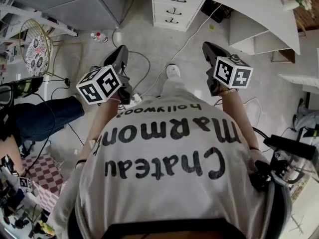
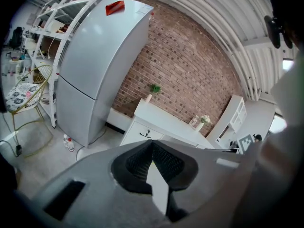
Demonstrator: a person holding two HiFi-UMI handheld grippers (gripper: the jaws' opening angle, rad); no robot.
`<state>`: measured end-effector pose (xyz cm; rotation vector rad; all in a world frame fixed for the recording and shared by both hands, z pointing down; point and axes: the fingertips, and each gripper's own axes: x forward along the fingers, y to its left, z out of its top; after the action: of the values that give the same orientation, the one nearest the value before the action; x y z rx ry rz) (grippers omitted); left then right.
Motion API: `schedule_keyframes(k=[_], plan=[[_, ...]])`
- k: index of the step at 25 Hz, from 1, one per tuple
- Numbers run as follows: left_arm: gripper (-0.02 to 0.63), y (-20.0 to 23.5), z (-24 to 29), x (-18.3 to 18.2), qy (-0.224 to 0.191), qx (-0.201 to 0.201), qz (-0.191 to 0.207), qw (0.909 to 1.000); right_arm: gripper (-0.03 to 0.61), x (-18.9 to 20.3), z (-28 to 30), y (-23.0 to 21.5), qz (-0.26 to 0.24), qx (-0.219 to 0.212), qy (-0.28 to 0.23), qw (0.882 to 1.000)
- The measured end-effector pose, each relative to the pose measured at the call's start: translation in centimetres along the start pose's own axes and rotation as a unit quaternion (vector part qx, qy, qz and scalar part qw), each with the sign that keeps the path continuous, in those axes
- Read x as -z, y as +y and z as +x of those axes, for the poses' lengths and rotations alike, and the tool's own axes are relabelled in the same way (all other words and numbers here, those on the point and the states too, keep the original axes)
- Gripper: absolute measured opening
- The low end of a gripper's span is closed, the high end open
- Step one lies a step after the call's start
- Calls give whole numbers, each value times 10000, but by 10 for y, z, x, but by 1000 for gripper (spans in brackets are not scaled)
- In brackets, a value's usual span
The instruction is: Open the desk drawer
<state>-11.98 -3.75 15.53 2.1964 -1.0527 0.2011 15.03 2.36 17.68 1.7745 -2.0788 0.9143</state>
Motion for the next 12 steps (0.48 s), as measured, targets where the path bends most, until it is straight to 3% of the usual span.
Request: schedule_keyframes(k=[5, 8, 12], plan=[[15, 2, 21, -10, -185, 99, -152, 9997, 15, -24, 34, -23, 3, 60, -24, 10000], [14, 6, 36, -13, -281, 58, -270, 9992, 14, -32, 61, -32, -64, -199, 147, 9997], [15, 14, 56, -8, -262, -37, -307, 9992, 14, -39, 98, -32, -540, -692, 324, 9956]])
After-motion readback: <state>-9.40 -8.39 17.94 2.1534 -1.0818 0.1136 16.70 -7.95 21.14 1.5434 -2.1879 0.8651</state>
